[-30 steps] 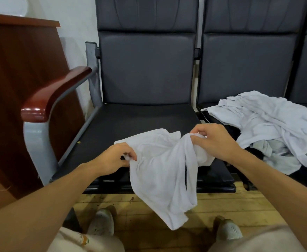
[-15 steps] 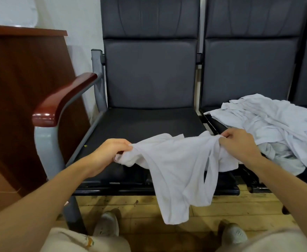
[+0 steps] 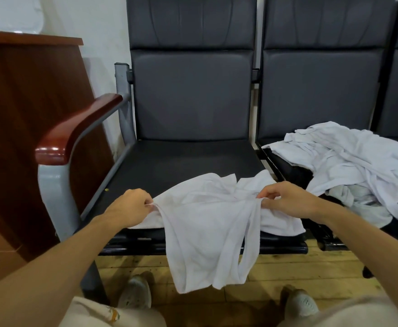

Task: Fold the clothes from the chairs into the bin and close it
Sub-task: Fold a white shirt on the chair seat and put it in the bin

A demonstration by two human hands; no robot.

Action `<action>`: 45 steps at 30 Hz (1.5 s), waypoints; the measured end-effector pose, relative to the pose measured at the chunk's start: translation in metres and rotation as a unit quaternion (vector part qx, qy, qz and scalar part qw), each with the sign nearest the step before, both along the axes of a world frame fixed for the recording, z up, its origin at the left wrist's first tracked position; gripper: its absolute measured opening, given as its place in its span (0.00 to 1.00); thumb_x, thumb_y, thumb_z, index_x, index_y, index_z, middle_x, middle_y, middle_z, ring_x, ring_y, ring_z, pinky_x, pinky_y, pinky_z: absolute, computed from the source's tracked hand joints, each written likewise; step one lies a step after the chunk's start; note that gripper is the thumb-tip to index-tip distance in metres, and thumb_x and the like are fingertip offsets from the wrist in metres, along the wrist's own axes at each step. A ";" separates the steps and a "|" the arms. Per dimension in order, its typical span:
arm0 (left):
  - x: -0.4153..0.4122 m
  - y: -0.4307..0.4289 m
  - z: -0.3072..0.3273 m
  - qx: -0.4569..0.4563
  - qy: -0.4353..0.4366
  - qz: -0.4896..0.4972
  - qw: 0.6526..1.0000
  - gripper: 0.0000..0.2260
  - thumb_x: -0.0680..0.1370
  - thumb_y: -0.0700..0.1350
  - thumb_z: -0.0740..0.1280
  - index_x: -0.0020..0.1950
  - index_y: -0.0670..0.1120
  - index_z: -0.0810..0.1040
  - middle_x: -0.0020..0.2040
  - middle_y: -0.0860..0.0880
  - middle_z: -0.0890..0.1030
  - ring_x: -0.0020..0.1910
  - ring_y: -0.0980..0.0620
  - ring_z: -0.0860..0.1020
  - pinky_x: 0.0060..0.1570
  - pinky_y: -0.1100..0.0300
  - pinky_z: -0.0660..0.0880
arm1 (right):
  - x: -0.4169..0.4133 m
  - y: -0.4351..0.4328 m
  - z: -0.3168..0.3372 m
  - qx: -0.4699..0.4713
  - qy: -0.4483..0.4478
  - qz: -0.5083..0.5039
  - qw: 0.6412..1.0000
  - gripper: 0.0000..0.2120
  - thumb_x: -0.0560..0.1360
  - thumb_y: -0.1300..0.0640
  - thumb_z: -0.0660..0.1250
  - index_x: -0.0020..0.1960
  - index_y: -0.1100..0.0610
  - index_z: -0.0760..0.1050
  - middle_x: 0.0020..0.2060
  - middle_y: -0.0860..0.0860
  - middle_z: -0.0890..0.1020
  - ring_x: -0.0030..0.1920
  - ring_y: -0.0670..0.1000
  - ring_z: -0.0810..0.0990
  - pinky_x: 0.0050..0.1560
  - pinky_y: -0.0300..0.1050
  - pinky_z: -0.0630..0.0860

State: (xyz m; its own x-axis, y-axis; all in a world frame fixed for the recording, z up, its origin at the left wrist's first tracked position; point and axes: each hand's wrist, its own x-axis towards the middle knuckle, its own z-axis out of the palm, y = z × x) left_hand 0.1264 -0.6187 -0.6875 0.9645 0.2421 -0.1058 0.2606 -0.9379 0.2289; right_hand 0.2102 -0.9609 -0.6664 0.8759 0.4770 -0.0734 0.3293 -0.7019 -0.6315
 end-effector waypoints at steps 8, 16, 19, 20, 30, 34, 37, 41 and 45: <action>0.000 -0.020 0.008 -0.003 -0.004 -0.127 0.992 0.09 0.80 0.46 0.65 0.59 0.51 0.78 0.54 0.53 0.77 0.52 0.55 0.75 0.55 0.61 0.73 | -0.003 0.003 0.004 -0.004 0.012 -0.006 1.000 0.05 0.78 0.60 0.67 0.45 0.57 0.81 0.27 0.40 0.78 0.30 0.36 0.76 0.31 0.27 0.68; 0.004 -0.026 0.020 -0.164 -0.160 -0.025 0.973 0.06 0.81 0.42 0.62 0.51 0.50 0.77 0.49 0.51 0.79 0.50 0.53 0.76 0.50 0.60 0.71 | -0.006 0.004 0.015 0.105 -0.047 -0.031 0.993 0.09 0.74 0.66 0.70 0.40 0.53 0.82 0.41 0.49 0.85 0.44 0.47 0.83 0.51 0.39 0.77; 0.003 -0.022 0.020 -0.133 -0.152 -0.015 0.979 0.05 0.82 0.46 0.61 0.52 0.51 0.77 0.51 0.51 0.79 0.51 0.52 0.76 0.52 0.58 0.73 | -0.006 0.002 0.013 0.110 -0.038 -0.037 0.992 0.09 0.72 0.66 0.72 0.39 0.53 0.82 0.39 0.49 0.84 0.44 0.50 0.83 0.51 0.42 0.77; 0.002 -0.021 0.019 -0.112 -0.143 -0.009 0.983 0.06 0.82 0.48 0.60 0.53 0.52 0.76 0.51 0.51 0.79 0.51 0.52 0.76 0.53 0.56 0.74 | -0.006 0.001 0.012 0.108 -0.036 -0.038 0.993 0.09 0.72 0.67 0.72 0.39 0.53 0.82 0.39 0.50 0.84 0.44 0.50 0.83 0.51 0.43 0.77; -0.001 0.012 0.008 -0.023 -0.164 0.128 0.978 0.10 0.82 0.47 0.60 0.60 0.47 0.75 0.47 0.47 0.76 0.46 0.47 0.76 0.48 0.51 0.76 | -0.004 0.013 0.015 0.039 -0.101 -0.027 0.994 0.08 0.70 0.61 0.75 0.39 0.49 0.79 0.39 0.46 0.83 0.42 0.45 0.80 0.44 0.34 0.74; -0.004 0.011 0.006 -0.027 -0.178 0.116 0.977 0.08 0.83 0.46 0.58 0.60 0.48 0.74 0.46 0.48 0.77 0.43 0.49 0.77 0.45 0.52 0.77 | -0.010 0.016 0.011 -0.015 -0.055 0.023 0.998 0.10 0.76 0.56 0.68 0.39 0.60 0.81 0.28 0.42 0.75 0.28 0.40 0.71 0.32 0.31 0.67; -0.004 0.008 0.007 -0.034 -0.189 0.109 0.975 0.08 0.83 0.46 0.59 0.60 0.49 0.73 0.46 0.49 0.76 0.43 0.49 0.76 0.43 0.54 0.75 | -0.014 0.014 0.011 -0.003 0.045 0.027 0.999 0.11 0.78 0.55 0.66 0.42 0.60 0.81 0.27 0.44 0.74 0.28 0.42 0.69 0.30 0.37 0.67; -0.003 0.005 0.009 -0.088 -0.196 0.107 0.971 0.08 0.82 0.44 0.60 0.59 0.48 0.75 0.48 0.49 0.75 0.46 0.49 0.75 0.50 0.51 0.76 | -0.017 0.010 0.016 0.017 0.068 0.050 0.996 0.04 0.76 0.57 0.70 0.44 0.56 0.82 0.28 0.45 0.80 0.28 0.42 0.73 0.34 0.39 0.69; -0.003 0.005 0.007 -0.086 -0.198 0.112 0.970 0.05 0.82 0.44 0.58 0.52 0.51 0.73 0.45 0.46 0.78 0.43 0.46 0.78 0.49 0.46 0.79 | -0.013 0.011 0.018 0.021 0.015 0.023 0.999 0.04 0.68 0.61 0.77 0.39 0.54 0.83 0.29 0.42 0.83 0.30 0.38 0.79 0.35 0.32 0.72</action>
State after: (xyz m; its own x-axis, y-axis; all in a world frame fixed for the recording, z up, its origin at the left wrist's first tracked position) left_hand 0.1237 -0.6133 -0.6806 0.8634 0.4611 0.2048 0.3123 -0.8072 0.5008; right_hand 0.1975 -0.9495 -0.6480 0.8503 0.5206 -0.0777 0.3423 -0.6590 -0.6697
